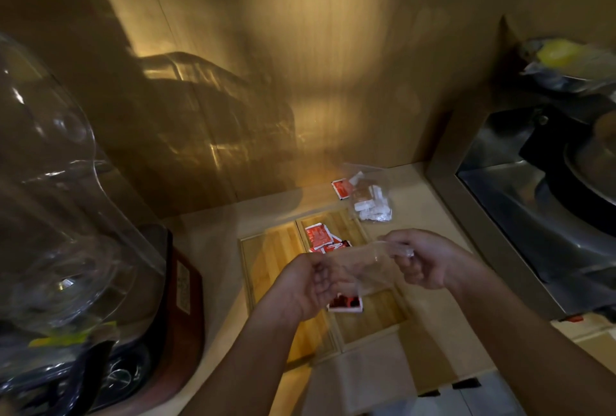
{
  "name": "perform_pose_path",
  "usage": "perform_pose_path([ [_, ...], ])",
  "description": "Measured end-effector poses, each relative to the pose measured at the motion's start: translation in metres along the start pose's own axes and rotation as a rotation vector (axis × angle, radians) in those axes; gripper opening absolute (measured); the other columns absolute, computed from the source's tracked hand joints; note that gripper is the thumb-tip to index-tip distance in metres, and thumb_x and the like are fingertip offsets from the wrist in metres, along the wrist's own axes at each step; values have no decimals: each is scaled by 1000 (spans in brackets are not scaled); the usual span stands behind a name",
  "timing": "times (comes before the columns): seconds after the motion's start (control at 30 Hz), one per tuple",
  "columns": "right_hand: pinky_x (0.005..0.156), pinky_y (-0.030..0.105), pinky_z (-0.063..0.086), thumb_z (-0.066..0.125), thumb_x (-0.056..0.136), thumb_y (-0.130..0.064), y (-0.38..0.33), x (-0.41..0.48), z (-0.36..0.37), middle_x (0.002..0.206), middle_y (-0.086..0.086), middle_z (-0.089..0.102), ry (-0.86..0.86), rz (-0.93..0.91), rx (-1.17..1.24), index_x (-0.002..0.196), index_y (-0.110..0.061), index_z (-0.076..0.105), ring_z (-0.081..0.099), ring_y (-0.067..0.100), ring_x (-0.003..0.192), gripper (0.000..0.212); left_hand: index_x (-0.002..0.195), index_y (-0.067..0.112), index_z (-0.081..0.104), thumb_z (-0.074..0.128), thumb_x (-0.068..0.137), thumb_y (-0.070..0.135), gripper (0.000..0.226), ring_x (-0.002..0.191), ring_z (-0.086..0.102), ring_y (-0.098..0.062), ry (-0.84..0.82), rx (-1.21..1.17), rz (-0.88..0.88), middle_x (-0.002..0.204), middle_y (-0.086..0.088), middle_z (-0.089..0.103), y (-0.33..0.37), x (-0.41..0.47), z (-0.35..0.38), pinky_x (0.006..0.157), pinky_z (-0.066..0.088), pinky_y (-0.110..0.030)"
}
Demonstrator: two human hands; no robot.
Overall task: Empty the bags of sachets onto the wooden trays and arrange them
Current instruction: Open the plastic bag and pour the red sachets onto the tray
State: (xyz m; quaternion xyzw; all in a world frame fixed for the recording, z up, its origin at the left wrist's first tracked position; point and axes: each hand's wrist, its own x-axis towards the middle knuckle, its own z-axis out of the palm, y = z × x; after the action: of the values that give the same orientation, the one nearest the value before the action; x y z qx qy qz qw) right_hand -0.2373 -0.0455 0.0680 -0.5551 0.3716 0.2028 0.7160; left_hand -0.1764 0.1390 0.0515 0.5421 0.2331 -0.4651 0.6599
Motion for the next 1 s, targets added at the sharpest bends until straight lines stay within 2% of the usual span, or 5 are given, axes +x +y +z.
perform_pose_path([
  [0.27, 27, 8, 15, 44, 88, -15, 0, -14, -18, 28, -5, 34, -11, -58, 18, 44, -16, 53, 21, 5, 20, 45, 60, 8, 57, 54, 88, 12, 28, 29, 55, -8, -91, -53, -65, 38, 0, 58, -1, -4, 10, 33, 44, -12],
  [0.37, 30, 11, 18, 48, 88, -14, 1, -22, -25, 31, -3, 37, 56, -119, -75, 61, -11, 60, 24, 7, 24, 30, 61, 14, 57, 54, 85, 13, 25, 30, 53, -7, -126, 66, -49, 38, 2, 57, -1, -5, 17, 35, 42, -10],
  [0.53, 36, 19, 21, 61, 84, -21, 10, -32, -44, 35, 4, 39, 212, -191, -220, 51, -9, 50, 29, 13, 28, 37, 73, 15, 56, 54, 87, 22, 17, 34, 50, -5, -120, 286, -18, 52, 2, 59, -11, 4, 33, 39, 30, -15],
  [0.77, 36, 23, 32, 59, 88, -15, 39, -25, -72, 47, 8, 47, 485, -369, -251, 59, -5, 51, 40, 16, 38, 31, 55, 13, 46, 56, 85, 4, 34, 37, 42, -14, -70, 609, 368, 45, -3, 48, -35, 35, 74, 34, 29, -14],
  [1.0, 58, 30, 37, 57, 89, -14, 75, 24, -112, 58, 4, 53, 687, -423, -463, 55, -15, 49, 50, 21, 58, 35, 68, 19, 60, 54, 82, 22, 16, 71, 62, -29, 28, 877, 478, 71, -7, 64, -58, 84, 102, 71, 51, -40],
])
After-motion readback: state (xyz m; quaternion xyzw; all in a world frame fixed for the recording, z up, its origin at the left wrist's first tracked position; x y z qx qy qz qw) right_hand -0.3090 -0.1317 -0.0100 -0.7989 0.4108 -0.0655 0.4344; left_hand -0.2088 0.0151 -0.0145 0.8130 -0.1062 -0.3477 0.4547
